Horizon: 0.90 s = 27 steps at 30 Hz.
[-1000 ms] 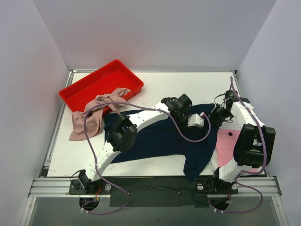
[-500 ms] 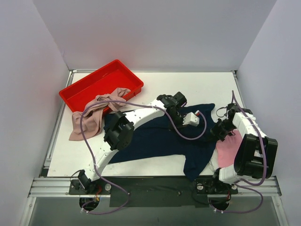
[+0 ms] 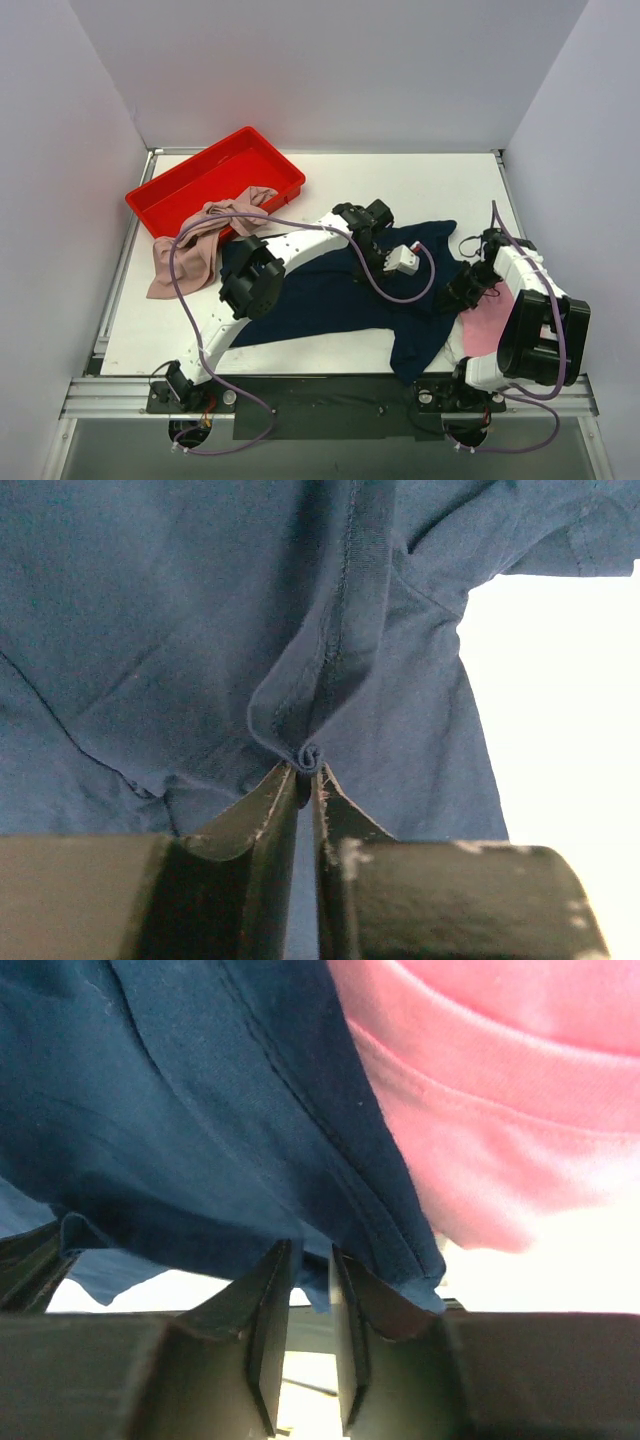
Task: Fold and stack the t-shirts
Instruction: Fold the flattened tshirt in 1/3 of the way, then grap the side of the flattened tshirt closest away from the robot with both arms
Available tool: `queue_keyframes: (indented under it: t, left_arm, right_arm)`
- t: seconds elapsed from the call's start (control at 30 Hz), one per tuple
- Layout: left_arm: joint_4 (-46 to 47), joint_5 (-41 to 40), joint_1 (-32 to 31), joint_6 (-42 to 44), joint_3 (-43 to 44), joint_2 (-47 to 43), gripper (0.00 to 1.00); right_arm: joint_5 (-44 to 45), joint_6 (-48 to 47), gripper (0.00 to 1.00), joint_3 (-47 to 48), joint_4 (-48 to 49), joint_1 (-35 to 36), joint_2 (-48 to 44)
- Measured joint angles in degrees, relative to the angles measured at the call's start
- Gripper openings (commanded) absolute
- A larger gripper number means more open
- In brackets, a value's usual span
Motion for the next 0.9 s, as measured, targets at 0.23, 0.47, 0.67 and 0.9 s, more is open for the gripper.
queue_keyframes:
  t: [0.23,0.47,0.67,0.9]
  left_arm:
    - [-4.79,0.20,0.11,0.02,1.11,-0.11,0.55]
    - [-10.08,-0.35,1.84,-0.02,-1.99,-8.17,0.55]
    - [-6.97,-9.84,3.93,-2.03,-27.76,-32.17,0.57]
    - [-4.00,-20.63,7.63,-5.25,-57.40,-49.40,0.65]
  right_arm:
    - [5.40,-1.05,0.46,2.36,-3.39,3.45,-1.84]
    - [12.15,0.92,0.49,6.71,-10.73,15.82,-13.20]
    - [11.78,7.85,0.52,-3.04,-15.37,24.30,-22.18]
    - [9.27,15.45,0.56,-12.44,-14.73,31.15,-22.16]
